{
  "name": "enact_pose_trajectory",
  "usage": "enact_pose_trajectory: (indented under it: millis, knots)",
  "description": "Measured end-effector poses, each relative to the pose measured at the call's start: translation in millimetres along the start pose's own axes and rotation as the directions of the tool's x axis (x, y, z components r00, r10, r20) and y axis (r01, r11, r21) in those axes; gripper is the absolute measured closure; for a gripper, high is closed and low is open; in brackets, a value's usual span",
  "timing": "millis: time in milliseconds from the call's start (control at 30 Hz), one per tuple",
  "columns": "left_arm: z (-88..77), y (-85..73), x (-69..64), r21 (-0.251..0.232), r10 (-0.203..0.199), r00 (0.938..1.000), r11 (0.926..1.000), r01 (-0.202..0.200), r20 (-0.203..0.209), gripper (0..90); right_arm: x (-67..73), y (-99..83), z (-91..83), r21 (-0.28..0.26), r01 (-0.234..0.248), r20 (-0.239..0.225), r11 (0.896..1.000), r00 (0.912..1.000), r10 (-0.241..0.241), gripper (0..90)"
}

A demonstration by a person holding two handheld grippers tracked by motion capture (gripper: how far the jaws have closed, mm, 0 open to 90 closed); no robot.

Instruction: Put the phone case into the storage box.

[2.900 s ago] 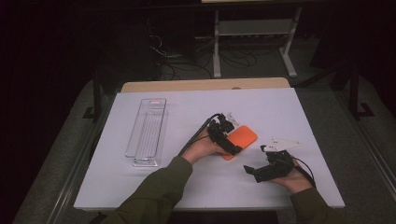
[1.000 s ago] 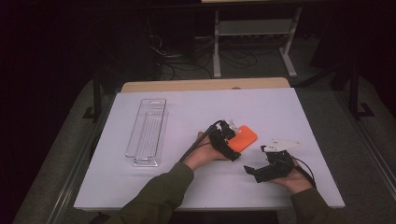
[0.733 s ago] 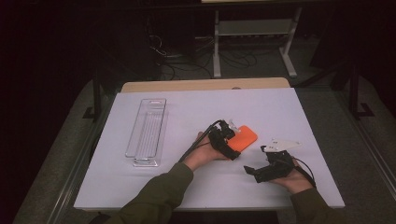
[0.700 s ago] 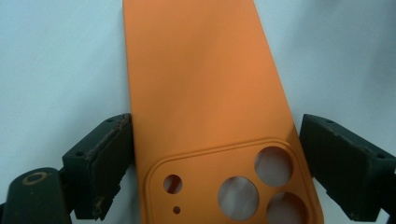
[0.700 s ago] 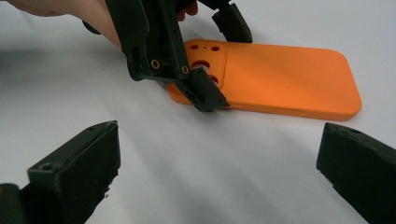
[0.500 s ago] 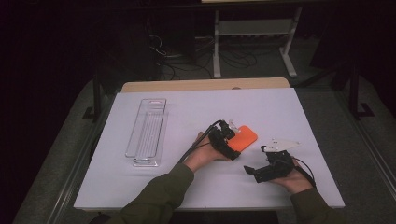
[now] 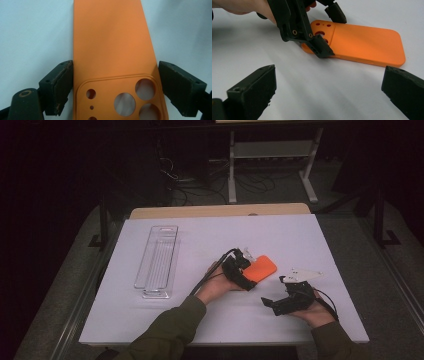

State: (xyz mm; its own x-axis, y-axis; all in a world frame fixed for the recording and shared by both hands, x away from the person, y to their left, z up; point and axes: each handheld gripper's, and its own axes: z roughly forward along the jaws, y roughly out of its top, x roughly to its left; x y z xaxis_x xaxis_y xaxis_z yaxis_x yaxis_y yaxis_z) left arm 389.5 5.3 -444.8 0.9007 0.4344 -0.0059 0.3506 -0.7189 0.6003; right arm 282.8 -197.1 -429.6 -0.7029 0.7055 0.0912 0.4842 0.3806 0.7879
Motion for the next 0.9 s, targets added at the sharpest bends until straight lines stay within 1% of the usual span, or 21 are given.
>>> enact_pose_trajectory:
  millis: [133,167,233,567,667,767,800,867,900]
  knots:
    - [-1.3,-2.1,1.8,-0.013,-0.006,1.0,0.9999,0.006,-0.001,15.5,-0.2,-0.1,-0.1,-0.001,0.002,-0.001,1.0,1.0,-0.002,0.0]
    - [-2.0,-2.4,2.6,-0.012,-0.005,1.0,0.9999,0.005,0.004,15.5,-0.1,0.0,-0.1,0.0,0.001,-0.001,1.0,1.0,-0.001,0.0]
    - [-3.2,-2.9,3.0,-0.021,-0.016,0.9999,0.9997,0.016,0.006,15.6,-0.2,0.0,0.0,-0.001,0.0,-0.002,1.0,1.0,0.0,0.0]
    - [-13.5,-4.9,6.4,-0.039,-0.012,0.9998,0.9992,0.013,0.019,15.7,-0.1,0.1,0.0,0.0,0.001,-0.001,1.0,1.0,-0.001,0.0]
    - [-15.5,-6.1,6.7,-0.054,-0.018,0.9996,0.9984,0.019,0.023,15.8,-0.2,0.1,0.0,-0.001,0.0,-0.002,1.0,1.0,0.0,0.0]
    - [-19.2,-7.7,8.6,-0.058,-0.019,0.9996,0.9981,0.02,0.023,15.8,-0.4,0.1,-0.1,-0.002,0.0,0.0,1.0,1.0,0.0,0.0]
    - [-20.7,-8.4,9.1,-0.058,-0.025,0.9994,0.998,0.026,0.024,15.9,-0.4,0.1,-0.1,-0.002,0.0,0.0,1.0,1.0,0.0,0.0]
    - [-23.3,-9.9,10.4,-0.075,-0.034,0.999,0.9965,0.036,0.03,15.9,-0.3,0.1,0.0,-0.001,0.0,0.0,1.0,1.0,0.0,0.0]
    - [-24.6,-10.5,11.1,-0.074,-0.028,0.9992,0.9968,0.03,0.028,15.9,-0.3,0.1,0.0,-0.001,0.002,0.0,1.0,1.0,-0.002,0.0]
